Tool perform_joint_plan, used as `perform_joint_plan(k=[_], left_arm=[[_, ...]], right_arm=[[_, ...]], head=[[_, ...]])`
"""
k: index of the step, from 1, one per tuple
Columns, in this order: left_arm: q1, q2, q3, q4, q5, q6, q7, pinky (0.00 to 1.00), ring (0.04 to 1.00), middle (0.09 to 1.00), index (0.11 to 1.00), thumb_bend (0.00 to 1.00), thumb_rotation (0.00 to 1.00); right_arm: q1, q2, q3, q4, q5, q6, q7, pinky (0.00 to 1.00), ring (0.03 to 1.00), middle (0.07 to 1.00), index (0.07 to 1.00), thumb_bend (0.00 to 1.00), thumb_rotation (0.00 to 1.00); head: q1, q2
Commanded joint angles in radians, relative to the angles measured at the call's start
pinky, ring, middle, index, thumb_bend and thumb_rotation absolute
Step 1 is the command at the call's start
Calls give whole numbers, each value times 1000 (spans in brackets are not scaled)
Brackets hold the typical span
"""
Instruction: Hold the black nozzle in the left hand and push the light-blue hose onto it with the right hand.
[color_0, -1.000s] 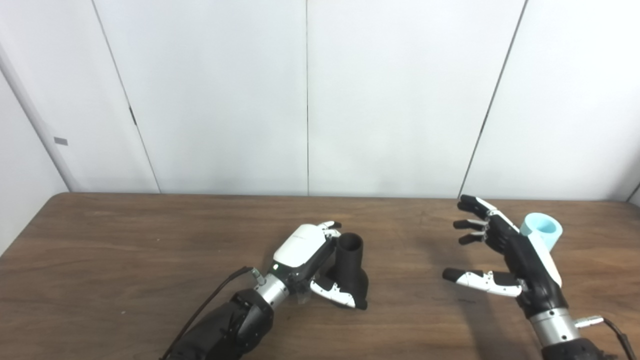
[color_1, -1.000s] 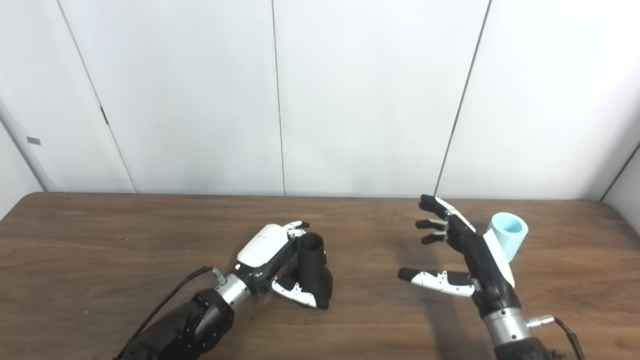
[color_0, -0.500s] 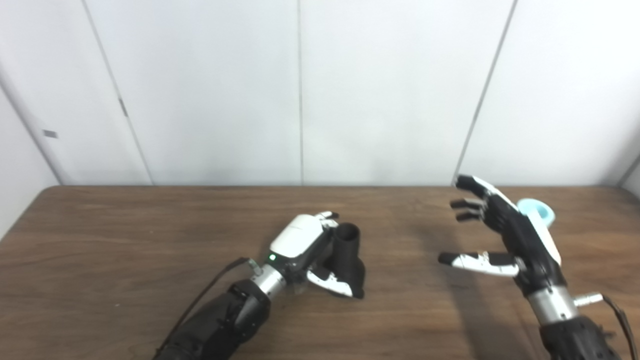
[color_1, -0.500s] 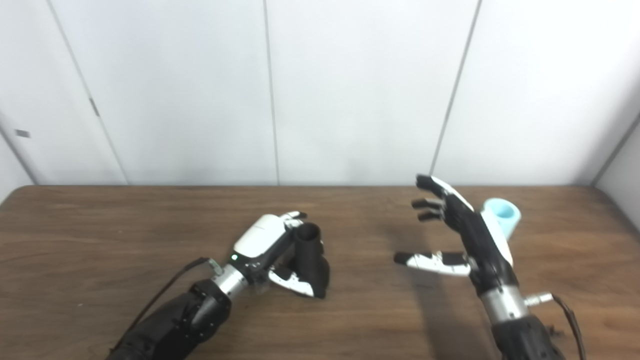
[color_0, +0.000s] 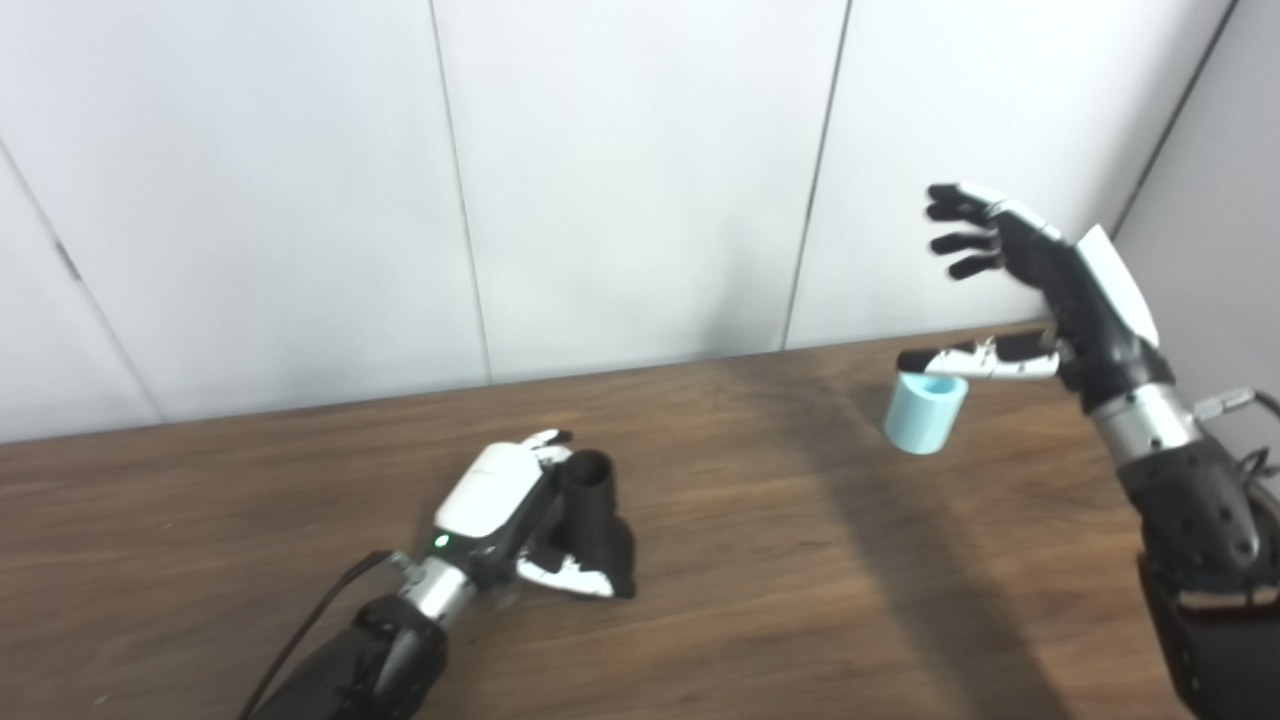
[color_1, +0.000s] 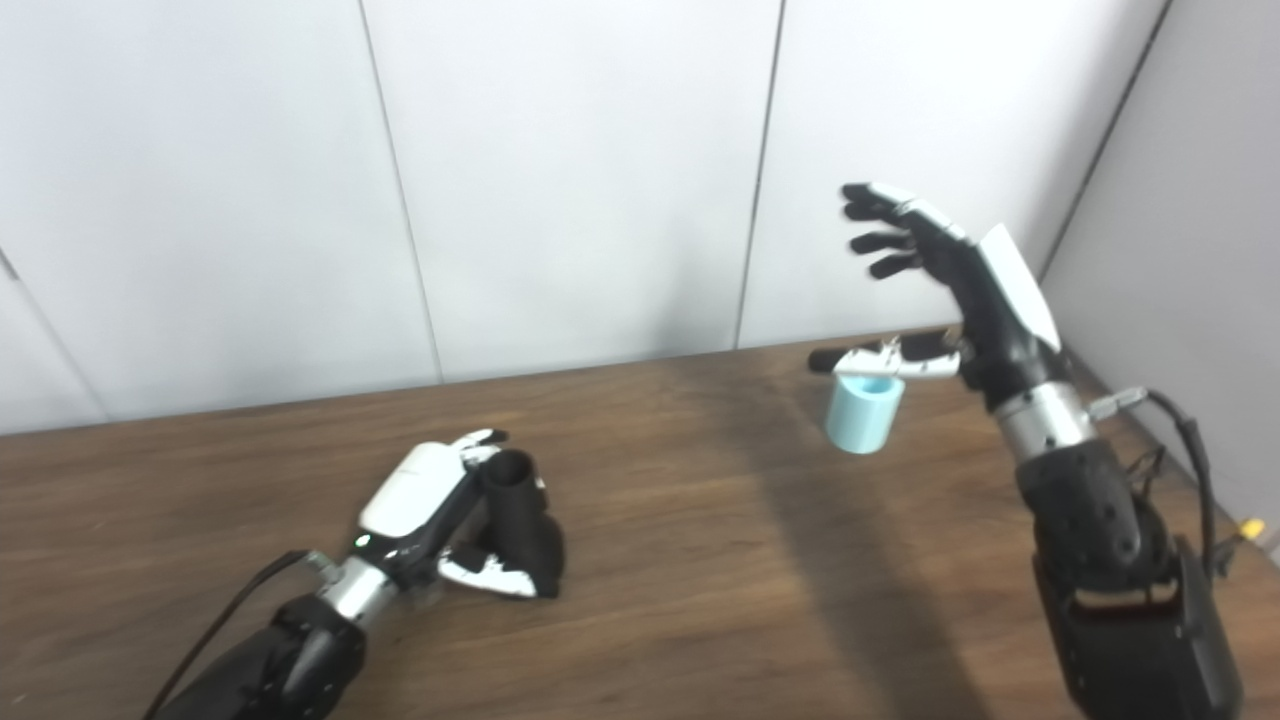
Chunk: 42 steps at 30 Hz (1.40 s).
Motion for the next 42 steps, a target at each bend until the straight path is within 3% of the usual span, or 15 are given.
perform_joint_plan(k=[1,6,12,15,19,21,24,31,33,37,42], left_arm=[[154,30,-46,123,-11,11,7,869,655,463,500,525,0],[145,38,-53,129,-28,11,-8,858,659,469,499,525,0],[141,56,-65,106,-52,11,-25,861,663,462,507,524,0],[139,61,-69,102,-55,11,-22,849,659,462,507,524,0],[138,66,-77,104,-67,11,-15,841,656,463,506,524,0],[137,70,-83,104,-71,11,-13,850,658,458,510,523,0],[134,74,-91,109,-77,11,-10,859,659,453,514,523,0],[131,79,-106,114,-79,11,-5,854,660,459,511,523,0],[132,79,-105,114,-82,11,-6,859,662,457,513,523,0],[132,79,-106,114,-85,11,-8,858,662,457,512,523,0],[133,81,-110,112,-94,11,-3,857,658,456,512,523,0]], right_arm=[[-52,-76,-33,34,-20,0,-18,641,739,795,813,838,236],[-83,-105,-26,119,9,35,-5,642,752,811,816,871,288],[-86,-109,-11,219,84,54,44,721,788,837,852,827,229],[-81,-94,-5,251,112,60,54,744,808,862,888,859,251],[-87,-30,-16,362,134,-39,-12,701,770,826,855,901,288],[-92,-9,-18,397,156,-67,-20,728,771,813,845,847,248],[-105,6,-5,452,176,-100,-6,716,782,818,841,848,233],[-133,36,19,519,217,-48,16,813,853,901,936,898,262],[-140,42,22,541,239,-53,27,866,884,927,987,942,311],[-154,64,19,584,303,-83,56,945,922,950,1000,973,335],[-167,77,39,613,294,-105,47,905,925,959,1000,937,311]], head=[[-8,-2],[-47,-20],[-49,-24],[-41,-19],[-28,-17],[-27,-17],[-31,-19],[-34,-14],[-34,-13],[-30,-10],[-25,-4]])
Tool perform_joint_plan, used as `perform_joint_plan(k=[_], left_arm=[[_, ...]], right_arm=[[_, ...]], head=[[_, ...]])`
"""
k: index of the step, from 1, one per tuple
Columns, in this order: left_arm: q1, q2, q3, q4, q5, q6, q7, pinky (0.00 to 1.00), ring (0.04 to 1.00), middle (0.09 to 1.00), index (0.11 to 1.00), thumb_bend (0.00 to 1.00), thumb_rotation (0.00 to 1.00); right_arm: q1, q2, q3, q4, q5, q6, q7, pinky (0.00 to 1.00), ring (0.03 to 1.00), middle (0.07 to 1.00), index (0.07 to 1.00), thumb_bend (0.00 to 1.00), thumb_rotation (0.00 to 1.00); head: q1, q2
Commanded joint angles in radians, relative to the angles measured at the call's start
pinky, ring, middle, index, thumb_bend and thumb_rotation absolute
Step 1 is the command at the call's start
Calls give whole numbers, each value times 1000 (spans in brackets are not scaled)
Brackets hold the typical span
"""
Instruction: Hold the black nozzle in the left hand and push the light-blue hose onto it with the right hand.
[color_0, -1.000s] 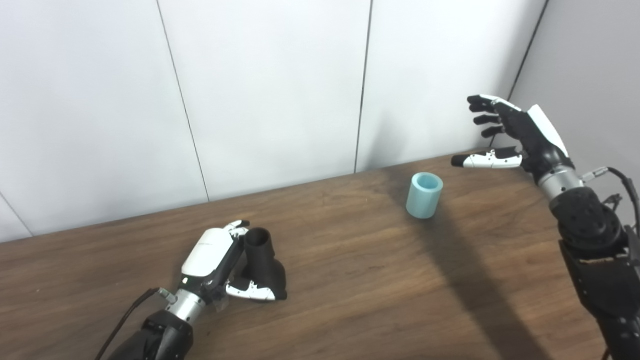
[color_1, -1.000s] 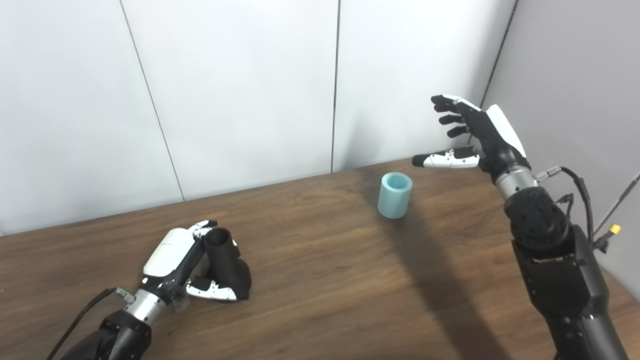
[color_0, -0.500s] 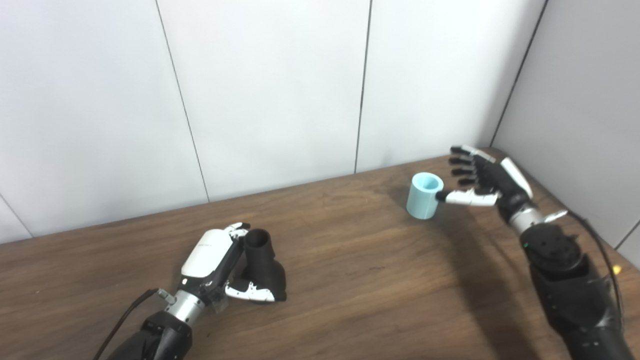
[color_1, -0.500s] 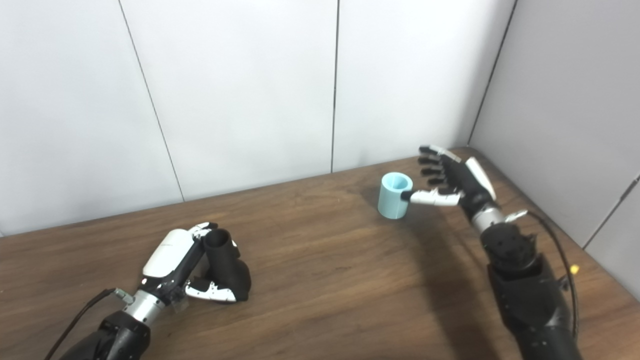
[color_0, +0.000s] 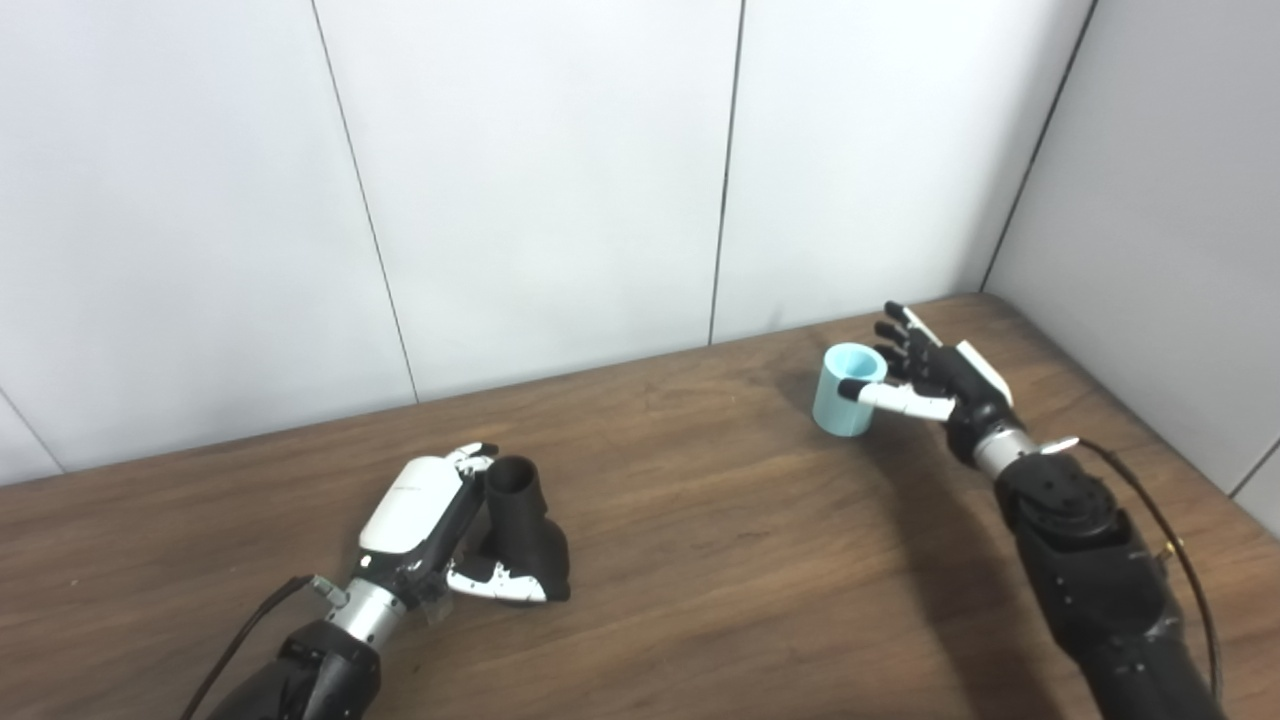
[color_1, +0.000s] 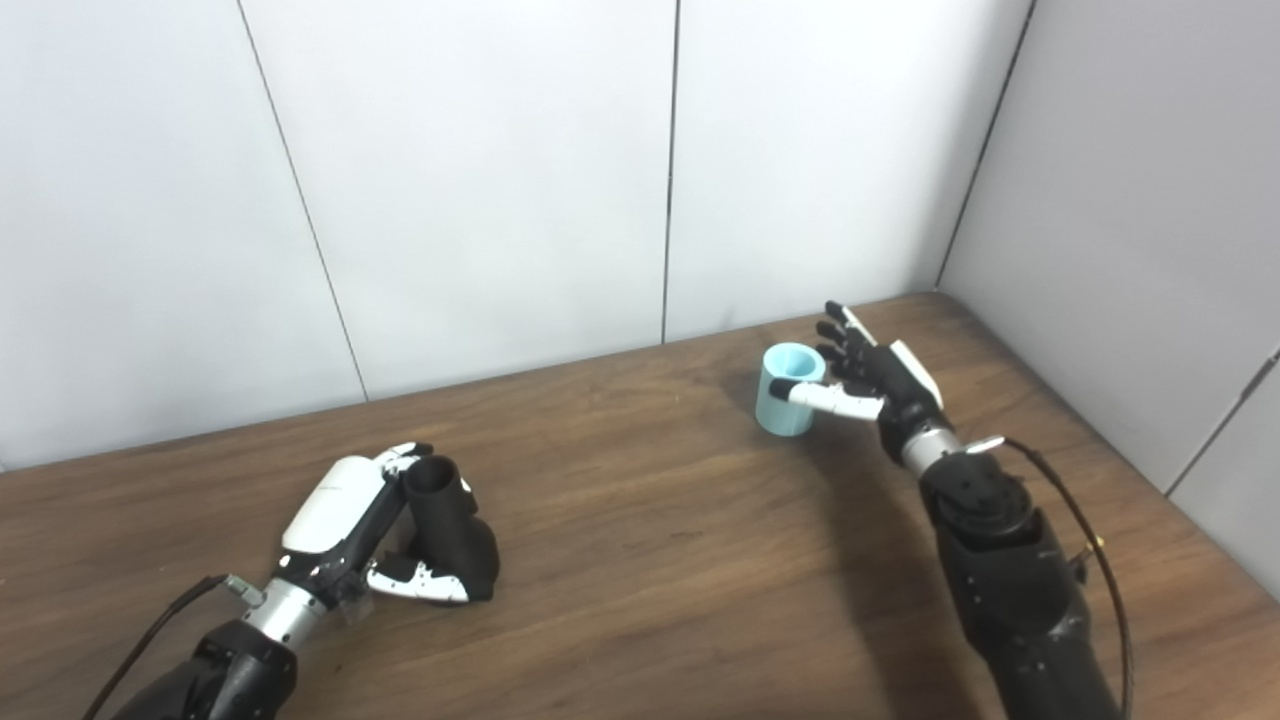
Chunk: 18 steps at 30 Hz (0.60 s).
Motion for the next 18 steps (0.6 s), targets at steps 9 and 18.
perform_joint_plan(k=[9,18], left_arm=[[152,39,-57,99,6,11,-8,866,656,455,512,523,0],[153,45,-53,88,-8,11,-21,870,659,456,511,523,0]], right_arm=[[-79,-13,10,35,22,-89,3,931,930,963,998,878,250],[-80,-10,58,66,-61,-99,-60,780,835,893,925,834,128]], head=[[2,7],[9,17]])
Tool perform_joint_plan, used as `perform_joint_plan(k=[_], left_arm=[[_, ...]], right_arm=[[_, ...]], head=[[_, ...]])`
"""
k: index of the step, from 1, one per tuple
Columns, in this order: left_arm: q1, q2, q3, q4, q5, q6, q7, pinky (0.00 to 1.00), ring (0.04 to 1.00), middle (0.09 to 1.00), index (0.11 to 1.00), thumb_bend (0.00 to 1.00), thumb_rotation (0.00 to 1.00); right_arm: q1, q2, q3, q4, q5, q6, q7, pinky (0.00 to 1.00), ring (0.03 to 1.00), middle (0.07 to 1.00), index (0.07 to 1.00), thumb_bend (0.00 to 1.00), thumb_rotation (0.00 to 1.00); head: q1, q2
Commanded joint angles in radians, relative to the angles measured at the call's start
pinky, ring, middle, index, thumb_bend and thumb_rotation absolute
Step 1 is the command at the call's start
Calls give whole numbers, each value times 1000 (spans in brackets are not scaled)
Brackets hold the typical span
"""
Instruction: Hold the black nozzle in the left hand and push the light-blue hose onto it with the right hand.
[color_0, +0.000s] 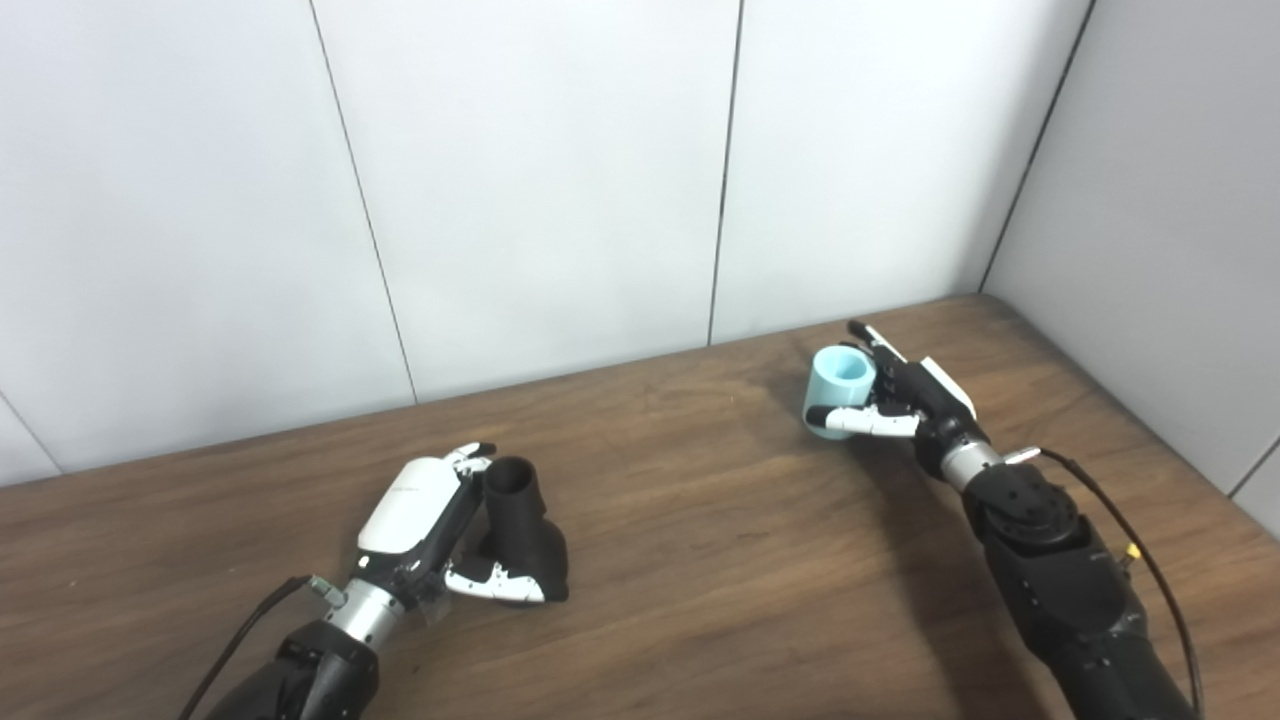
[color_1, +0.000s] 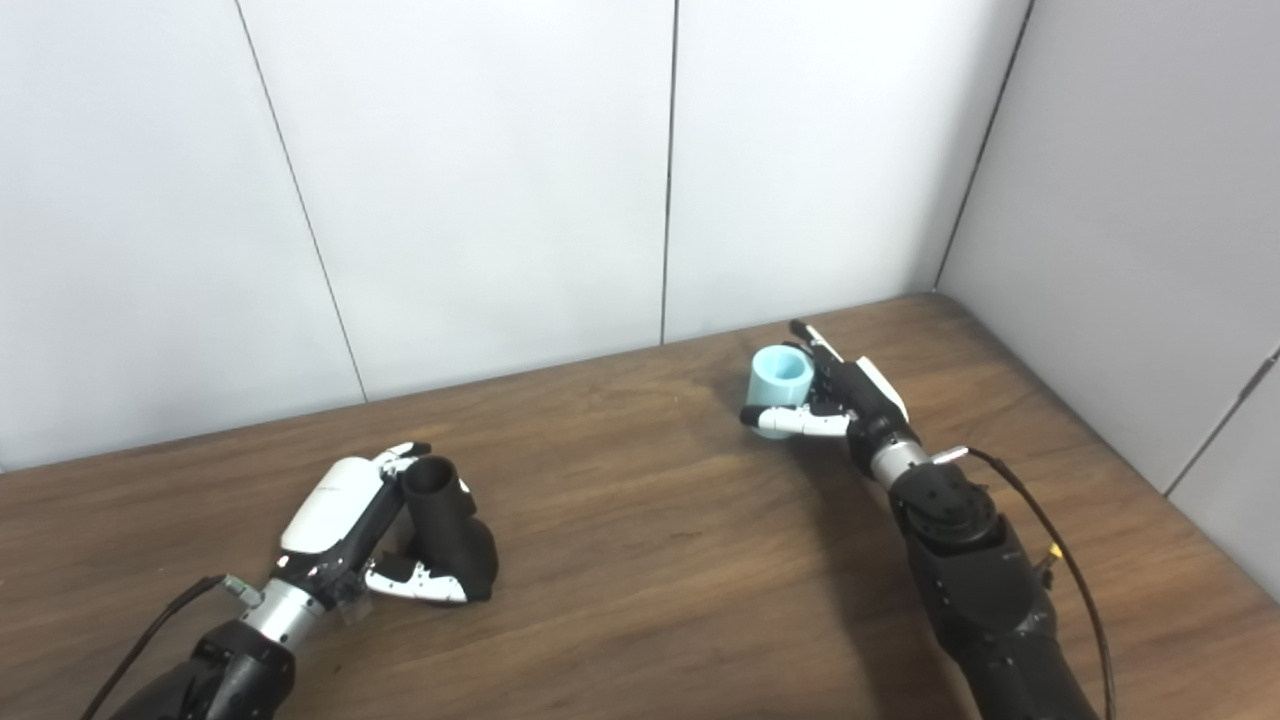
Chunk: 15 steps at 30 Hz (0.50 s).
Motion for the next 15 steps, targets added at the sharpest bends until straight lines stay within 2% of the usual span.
perform_joint_plan(k=[1,3,5,6,8,10,12,15], left_arm=[[155,40,-46,89,8,11,-13,868,660,457,511,523,0],[155,40,-49,91,11,11,-9,850,657,460,508,524,0],[159,42,-45,85,7,11,-16,855,659,460,508,524,0],[161,44,-43,82,6,11,-18,861,661,459,509,524,0],[162,45,-43,82,3,11,-18,865,659,458,511,523,0],[163,45,-41,83,3,11,-18,866,658,456,511,523,0],[165,47,-39,77,-2,11,-21,867,656,455,512,523,0],[166,48,-42,75,-3,11,-16,869,655,454,513,523,0]], right_arm=[[-50,-15,11,-6,-41,-35,-45,761,806,869,902,826,106],[-57,-7,19,19,-69,-37,-85,663,669,780,821,797,22],[-63,-5,35,41,-109,-33,-126,628,599,670,721,774,4],[-64,-5,45,48,-130,-37,-145,611,580,582,689,670,2],[-67,-4,58,67,-155,-50,-173,544,499,509,597,568,0],[-69,-2,71,84,-179,-68,-202,448,448,490,533,528,0],[-68,0,83,91,-197,-83,-225,381,430,491,513,521,0],[-68,5,91,105,-209,-98,-255,357,418,488,516,518,0]], head=[[0,0],[0,0],[7,7],[12,11],[13,12],[13,12],[17,19],[20,22]])
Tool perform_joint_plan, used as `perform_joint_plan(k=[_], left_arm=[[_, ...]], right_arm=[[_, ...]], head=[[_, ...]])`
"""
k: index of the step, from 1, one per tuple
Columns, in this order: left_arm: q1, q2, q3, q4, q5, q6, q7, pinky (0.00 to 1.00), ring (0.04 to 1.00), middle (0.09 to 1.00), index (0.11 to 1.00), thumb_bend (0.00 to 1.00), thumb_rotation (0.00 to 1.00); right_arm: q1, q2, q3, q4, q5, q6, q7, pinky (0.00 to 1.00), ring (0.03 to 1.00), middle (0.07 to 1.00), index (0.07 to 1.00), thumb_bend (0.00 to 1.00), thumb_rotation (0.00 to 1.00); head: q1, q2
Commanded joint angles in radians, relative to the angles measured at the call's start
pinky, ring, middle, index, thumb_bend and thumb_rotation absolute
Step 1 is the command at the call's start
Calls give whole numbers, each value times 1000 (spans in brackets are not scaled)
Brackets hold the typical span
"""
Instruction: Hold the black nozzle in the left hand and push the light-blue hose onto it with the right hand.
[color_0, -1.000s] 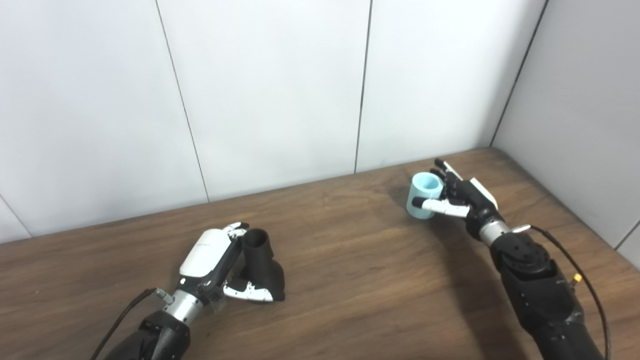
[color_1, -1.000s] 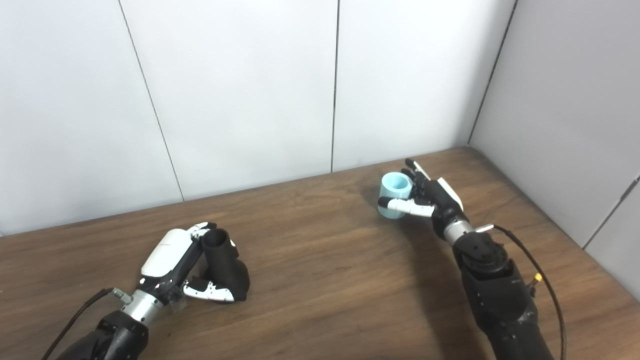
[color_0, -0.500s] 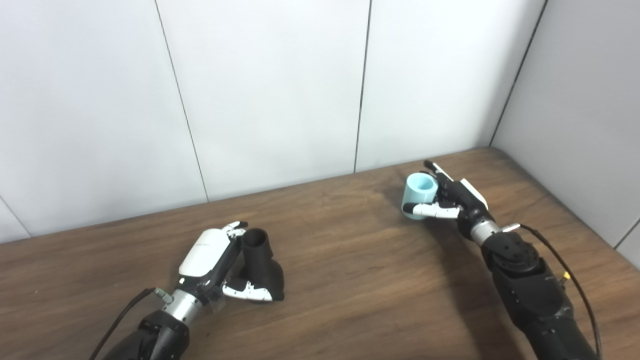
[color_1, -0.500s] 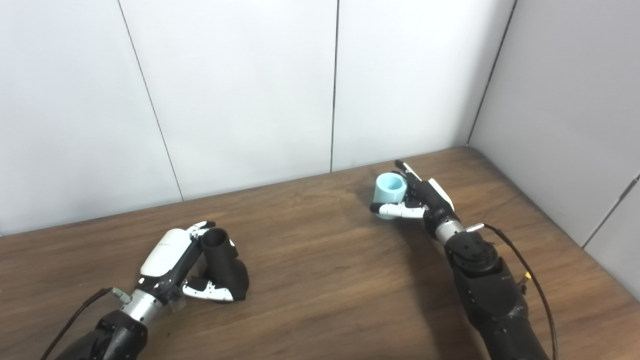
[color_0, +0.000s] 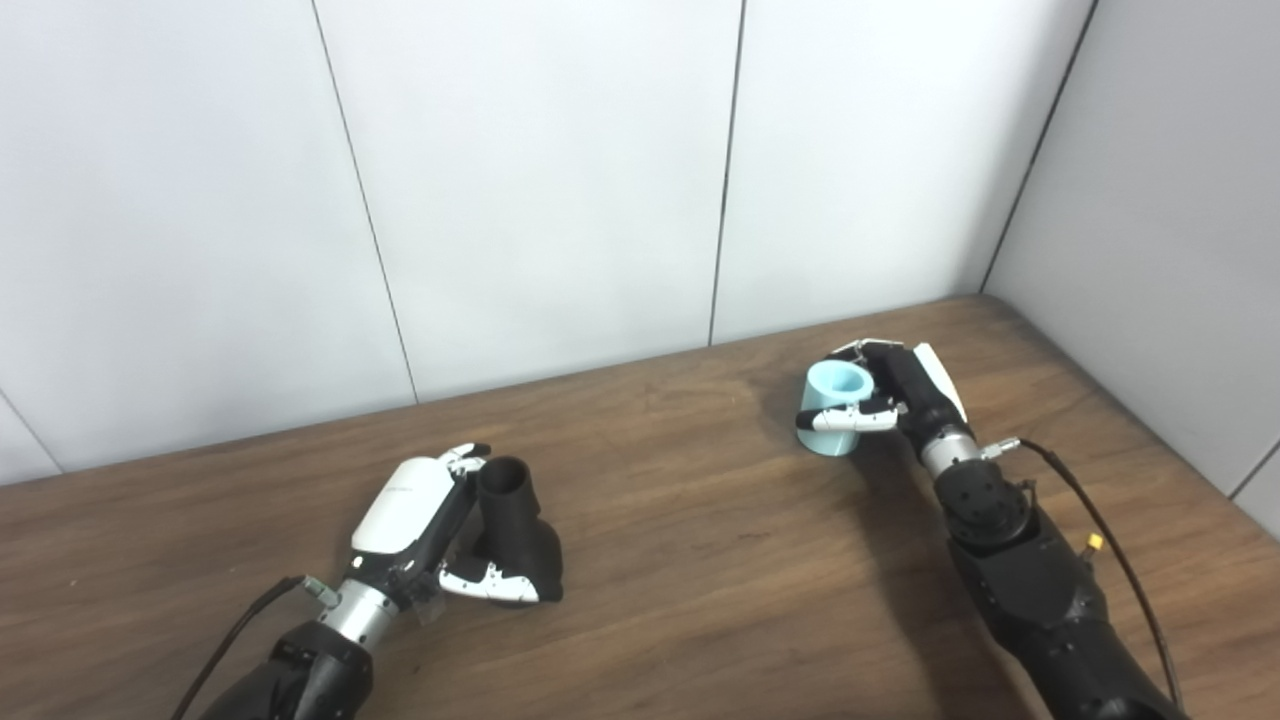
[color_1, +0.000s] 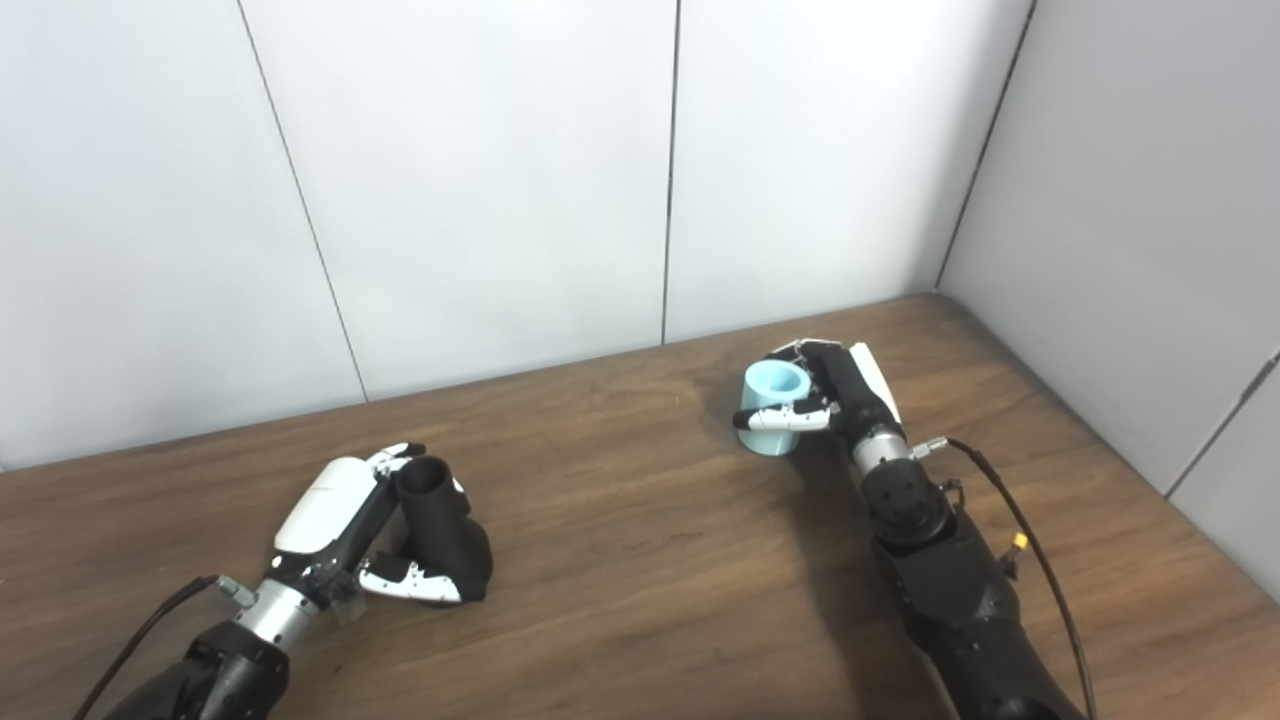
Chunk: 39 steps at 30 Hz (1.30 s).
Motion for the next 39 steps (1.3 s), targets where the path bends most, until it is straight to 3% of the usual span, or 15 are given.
perform_joint_plan(k=[1,12,18,23,27,39], left_arm=[[165,39,-44,79,7,11,-14,862,653,456,512,523,0],[170,39,-34,73,4,11,-28,858,658,459,509,524,0],[172,28,-31,72,15,12,-19,841,649,461,506,524,0],[167,3,-20,91,27,12,-30,869,661,467,501,525,0],[165,-20,-11,106,49,11,-25,881,662,465,502,525,0],[169,-83,23,130,116,13,-11,884,665,470,501,525,0]], right_arm=[[-20,-8,7,9,-34,-13,-31,353,415,488,518,518,0],[-11,7,20,-17,-32,-3,-76,354,413,490,521,517,0],[0,35,32,-209,-25,22,-48,383,428,498,503,519,0],[-35,71,58,-427,13,98,37,359,434,484,501,522,0],[-92,117,92,-555,1,208,88,351,439,484,492,522,0],[-214,142,168,-705,16,348,233,343,431,520,479,519,0]], head=[[1,3],[33,12],[86,21],[137,24],[181,24],[346,43]])
